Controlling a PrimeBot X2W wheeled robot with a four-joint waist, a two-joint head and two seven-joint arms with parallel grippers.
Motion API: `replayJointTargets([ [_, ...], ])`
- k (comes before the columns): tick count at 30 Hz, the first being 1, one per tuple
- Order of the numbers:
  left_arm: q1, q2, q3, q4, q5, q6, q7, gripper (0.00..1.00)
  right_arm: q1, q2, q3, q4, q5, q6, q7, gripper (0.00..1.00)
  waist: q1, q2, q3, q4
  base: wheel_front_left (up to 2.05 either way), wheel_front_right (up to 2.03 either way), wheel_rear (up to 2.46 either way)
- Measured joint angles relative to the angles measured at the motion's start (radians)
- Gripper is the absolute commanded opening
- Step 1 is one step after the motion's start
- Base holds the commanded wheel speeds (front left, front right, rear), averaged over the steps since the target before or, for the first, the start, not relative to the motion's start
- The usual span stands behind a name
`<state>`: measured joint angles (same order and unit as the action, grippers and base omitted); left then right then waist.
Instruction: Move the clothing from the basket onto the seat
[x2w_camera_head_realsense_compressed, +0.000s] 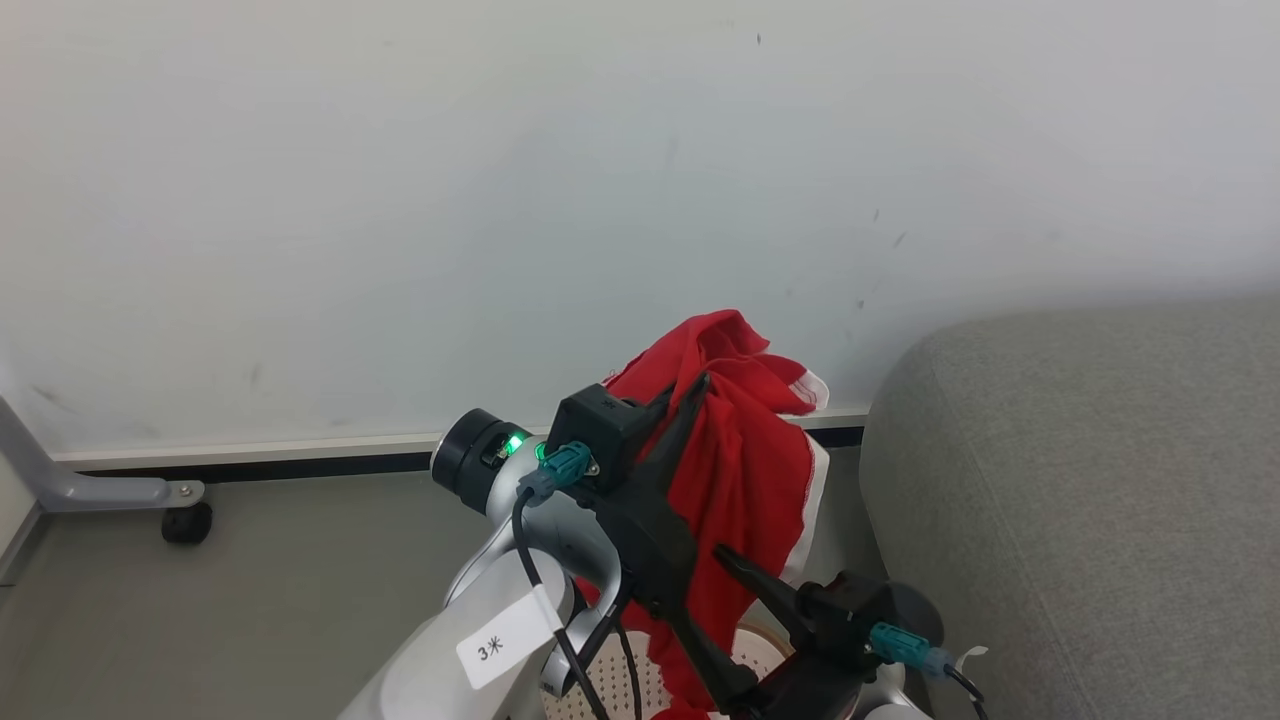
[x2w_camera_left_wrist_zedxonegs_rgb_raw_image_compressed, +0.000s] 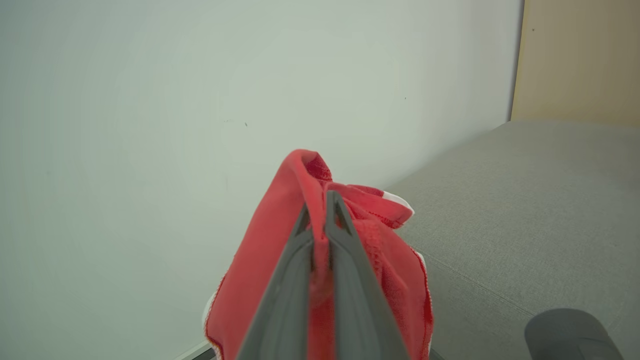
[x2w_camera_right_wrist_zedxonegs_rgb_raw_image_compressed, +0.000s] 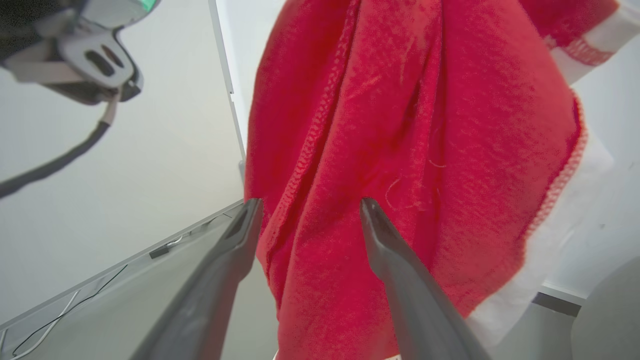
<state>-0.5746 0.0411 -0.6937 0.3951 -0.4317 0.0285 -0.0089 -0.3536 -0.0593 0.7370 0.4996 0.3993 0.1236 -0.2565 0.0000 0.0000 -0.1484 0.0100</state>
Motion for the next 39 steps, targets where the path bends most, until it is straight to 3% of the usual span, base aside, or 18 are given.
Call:
replayJointTargets([
  [7, 0.0, 0.0, -0.002, -0.019, -0.008, 0.015, 0.023, 0.0, -0.039, 0.0, 0.016, 0.045, 0.014, -0.002, 0.0, 1.0, 0.0, 0.0, 0.007, 0.005, 0.0, 0.0, 0.0],
  [12, 0.0, 0.001, -0.007, -0.036, -0.014, 0.016, 0.035, 0.0, -0.054, 0.0, -0.003, 0.103, 0.014, -0.027, 0.0, 1.0, 0.0, 0.0, 0.012, 0.008, 0.0, 0.0, 0.0],
  [17, 0.0, 0.001, -0.013, -0.053, -0.018, 0.025, 0.044, 0.0, -0.077, 0.0, -0.004, 0.141, 0.014, -0.031, 0.0, 1.0, 0.0, 0.0, 0.015, 0.011, 0.0, 0.0, 0.0],
  [18, 0.0, 0.001, -0.015, -0.057, -0.02, 0.025, 0.044, 0.0, -0.084, 0.0, -0.003, 0.151, 0.014, -0.032, 0.0, 0.92, 0.0, 0.0, 0.016, 0.012, 0.0, 0.0, 0.0],
  [19, 0.0, 0.001, -0.016, -0.06, -0.023, 0.025, 0.049, 0.0, -0.091, 0.0, -0.003, 0.156, 0.016, -0.034, 0.0, 0.77, 0.0001, 0.0, 0.017, 0.013, 0.0, 0.0, 0.0],
  [20, 0.0, 0.001, -0.018, -0.063, -0.026, 0.025, 0.052, 0.0, -0.095, 0.0, -0.002, 0.16, 0.017, -0.035, 0.0, 0.49, 0.0, 0.0, 0.018, 0.014, 0.0, 0.0, 0.0],
  [22, 0.0, 0.001, -0.018, -0.067, -0.033, 0.026, 0.053, 0.0, -0.104, 0.0, -0.001, 0.17, 0.027, -0.035, 0.0, 0.23, 0.0, 0.0, 0.021, 0.016, 0.0, 0.0, 0.0],
  [23, 0.0, 0.001, -0.018, -0.069, -0.039, 0.026, 0.056, 0.0, -0.109, 0.0, -0.001, 0.174, 0.031, -0.036, 0.0, 0.0, 0.0, 0.0, 0.022, 0.017, 0.0, 0.0, 0.0],
  [30, 0.002, 0.001, -0.008, -0.073, -0.052, 0.034, 0.06, 0.0, -0.127, 0.0, -0.004, 0.19, 0.041, -0.037, 0.0, 0.0, 0.0, 0.0, 0.029, 0.018, 0.0, 0.0, 0.0],
  [32, 0.011, 0.004, 0.005, -0.075, -0.053, 0.037, 0.06, 0.26, -0.127, 0.0, -0.004, 0.19, 0.044, -0.037, 0.0, 0.0, 0.0, 0.0001, 0.03, 0.015, 0.0, 0.0, 0.0],
  [34, 0.021, 0.012, 0.015, -0.074, -0.06, 0.043, 0.058, 0.69, -0.127, 0.0, -0.008, 0.19, 0.05, -0.037, 0.0, 0.0, 0.0, 0.0, 0.031, 0.009, 0.0, 0.0, 0.0],
  [35, 0.028, 0.017, 0.019, -0.074, -0.062, 0.043, 0.057, 1.0, -0.127, 0.0, -0.013, 0.19, 0.05, -0.037, 0.0, 0.0, 0.0, 0.0, 0.031, 0.005, 0.0, 0.0, 0.0],
  [39, 0.054, 0.03, 0.034, -0.07, -0.069, 0.044, 0.047, 1.0, -0.125, 0.0, -0.044, 0.192, 0.05, -0.037, 0.0, 0.0, 0.0, 0.0, 0.03, -0.011, 0.0, 0.0, 0.0],
])
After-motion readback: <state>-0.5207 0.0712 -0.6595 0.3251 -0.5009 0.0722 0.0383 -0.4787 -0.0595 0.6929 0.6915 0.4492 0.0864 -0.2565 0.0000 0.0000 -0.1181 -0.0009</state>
